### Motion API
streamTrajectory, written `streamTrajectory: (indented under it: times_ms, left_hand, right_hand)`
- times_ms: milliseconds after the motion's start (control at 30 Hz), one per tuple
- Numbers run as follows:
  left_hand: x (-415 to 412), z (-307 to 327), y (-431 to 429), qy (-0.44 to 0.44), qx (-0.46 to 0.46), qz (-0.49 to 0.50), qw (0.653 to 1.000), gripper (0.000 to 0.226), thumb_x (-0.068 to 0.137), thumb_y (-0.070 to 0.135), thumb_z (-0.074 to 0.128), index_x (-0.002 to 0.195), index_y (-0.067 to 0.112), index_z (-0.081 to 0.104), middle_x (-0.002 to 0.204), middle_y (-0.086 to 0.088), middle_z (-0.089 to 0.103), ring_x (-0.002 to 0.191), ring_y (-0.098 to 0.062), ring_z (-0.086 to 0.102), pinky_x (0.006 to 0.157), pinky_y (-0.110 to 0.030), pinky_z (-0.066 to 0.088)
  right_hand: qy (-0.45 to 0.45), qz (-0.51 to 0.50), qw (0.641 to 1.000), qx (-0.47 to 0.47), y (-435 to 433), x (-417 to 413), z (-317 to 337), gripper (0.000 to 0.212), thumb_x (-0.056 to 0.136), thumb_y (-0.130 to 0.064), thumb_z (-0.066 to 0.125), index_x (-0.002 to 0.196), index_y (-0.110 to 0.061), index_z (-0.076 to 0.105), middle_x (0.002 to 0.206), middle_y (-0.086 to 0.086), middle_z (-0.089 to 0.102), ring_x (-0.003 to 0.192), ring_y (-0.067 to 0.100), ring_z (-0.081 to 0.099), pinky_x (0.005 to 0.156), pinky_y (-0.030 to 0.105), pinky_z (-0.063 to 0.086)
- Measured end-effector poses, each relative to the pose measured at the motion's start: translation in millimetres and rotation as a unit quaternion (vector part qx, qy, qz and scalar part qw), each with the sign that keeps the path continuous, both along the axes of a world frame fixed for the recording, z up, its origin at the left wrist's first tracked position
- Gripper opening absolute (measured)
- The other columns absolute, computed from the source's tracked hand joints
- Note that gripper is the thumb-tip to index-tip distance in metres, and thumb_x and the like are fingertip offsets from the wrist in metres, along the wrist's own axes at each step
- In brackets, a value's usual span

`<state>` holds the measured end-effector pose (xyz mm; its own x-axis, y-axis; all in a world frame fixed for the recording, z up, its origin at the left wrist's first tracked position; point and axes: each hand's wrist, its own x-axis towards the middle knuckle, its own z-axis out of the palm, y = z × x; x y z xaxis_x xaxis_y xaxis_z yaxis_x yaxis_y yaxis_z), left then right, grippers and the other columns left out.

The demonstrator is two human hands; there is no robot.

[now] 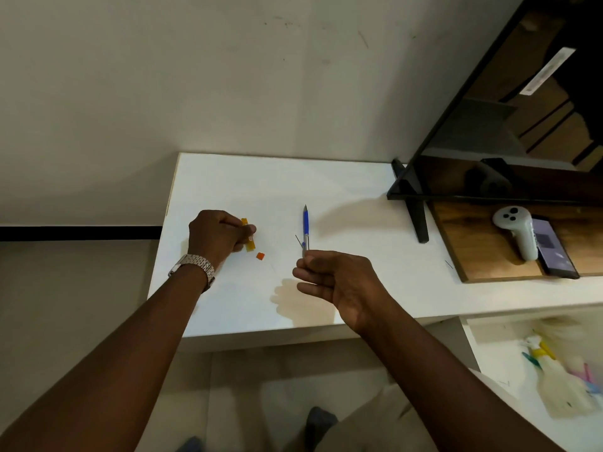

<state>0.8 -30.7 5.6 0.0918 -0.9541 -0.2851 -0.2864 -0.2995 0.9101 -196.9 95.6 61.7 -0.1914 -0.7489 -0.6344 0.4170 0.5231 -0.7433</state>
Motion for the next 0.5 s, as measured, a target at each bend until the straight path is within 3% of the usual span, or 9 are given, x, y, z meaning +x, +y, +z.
streamTrajectory:
  times_ms: [233, 367, 500]
  left_hand:
    - [-1.0, -0.5, -1.3, -0.045, -0.035, -0.039, 0.998, 0.025, 0.074, 0.008, 0.091, 0.083, -0.01, 0.075, 0.077, -0.027, 0.075, 0.036, -0.002, 0.061, 0.043, -0.012, 0.05]
    - [-1.1, 0.9, 1.1, -0.046, -0.039, -0.045, 0.997, 0.026, 0.074, 0.006, 0.091, 0.082, -0.011, 0.073, 0.075, -0.028, 0.074, 0.037, -0.006, 0.06, 0.043, -0.013, 0.05]
    - [-17.7, 10.9, 3.0, -0.099, -0.116, -0.048, 0.987, 0.031, 0.073, 0.019, 0.093, 0.077, -0.005, 0.072, 0.061, -0.01, 0.067, 0.048, -0.007, 0.061, 0.048, -0.005, 0.042]
  right_hand:
    - [0.018, -0.009, 1.0, -0.007, 4.8, -6.5, 5.7, 0.01, 0.09, 0.005, 0.069, 0.091, 0.003, 0.079, 0.091, 0.021, 0.081, 0.085, 0.033, 0.082, 0.075, 0.04, 0.068]
    - [0.021, -0.019, 0.999, -0.02, 3.0, -12.8, 9.5, 0.011, 0.091, 0.006, 0.067, 0.093, 0.004, 0.078, 0.088, 0.019, 0.081, 0.085, 0.033, 0.082, 0.077, 0.041, 0.067]
    - [0.06, -0.049, 0.996, -0.032, -3.8, -24.6, 15.0, 0.009, 0.09, 0.006, 0.069, 0.09, 0.003, 0.077, 0.08, 0.018, 0.08, 0.08, 0.034, 0.082, 0.076, 0.042, 0.068]
